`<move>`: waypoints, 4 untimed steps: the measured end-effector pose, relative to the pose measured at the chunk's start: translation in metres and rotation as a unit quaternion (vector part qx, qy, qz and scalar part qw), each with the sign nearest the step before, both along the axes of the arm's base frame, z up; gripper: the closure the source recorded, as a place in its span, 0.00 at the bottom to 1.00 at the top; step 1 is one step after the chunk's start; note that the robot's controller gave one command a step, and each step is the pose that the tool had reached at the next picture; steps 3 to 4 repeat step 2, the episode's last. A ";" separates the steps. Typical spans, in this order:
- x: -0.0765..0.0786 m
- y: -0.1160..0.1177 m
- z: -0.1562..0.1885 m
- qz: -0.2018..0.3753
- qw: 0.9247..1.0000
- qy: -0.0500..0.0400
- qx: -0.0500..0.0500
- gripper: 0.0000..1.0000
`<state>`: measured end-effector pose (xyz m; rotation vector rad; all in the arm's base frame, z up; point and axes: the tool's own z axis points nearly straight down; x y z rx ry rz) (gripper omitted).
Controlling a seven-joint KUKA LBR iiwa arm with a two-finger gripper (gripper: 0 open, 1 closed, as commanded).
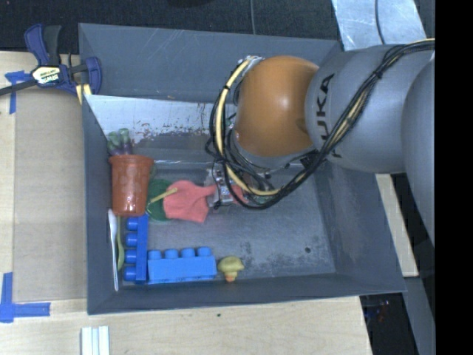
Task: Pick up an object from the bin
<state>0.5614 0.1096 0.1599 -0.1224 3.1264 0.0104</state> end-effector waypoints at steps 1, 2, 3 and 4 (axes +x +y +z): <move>0.000 0.000 0.036 0.000 1.000 0.000 0.000 1.00; 0.002 0.000 0.063 0.000 1.000 -0.004 0.001 1.00; 0.002 0.000 0.063 0.000 1.000 -0.004 0.001 1.00; 0.002 0.000 0.063 0.000 1.000 -0.004 0.001 1.00</move>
Offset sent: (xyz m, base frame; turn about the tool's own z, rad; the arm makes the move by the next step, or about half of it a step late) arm -0.0004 0.0001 0.0684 -0.0003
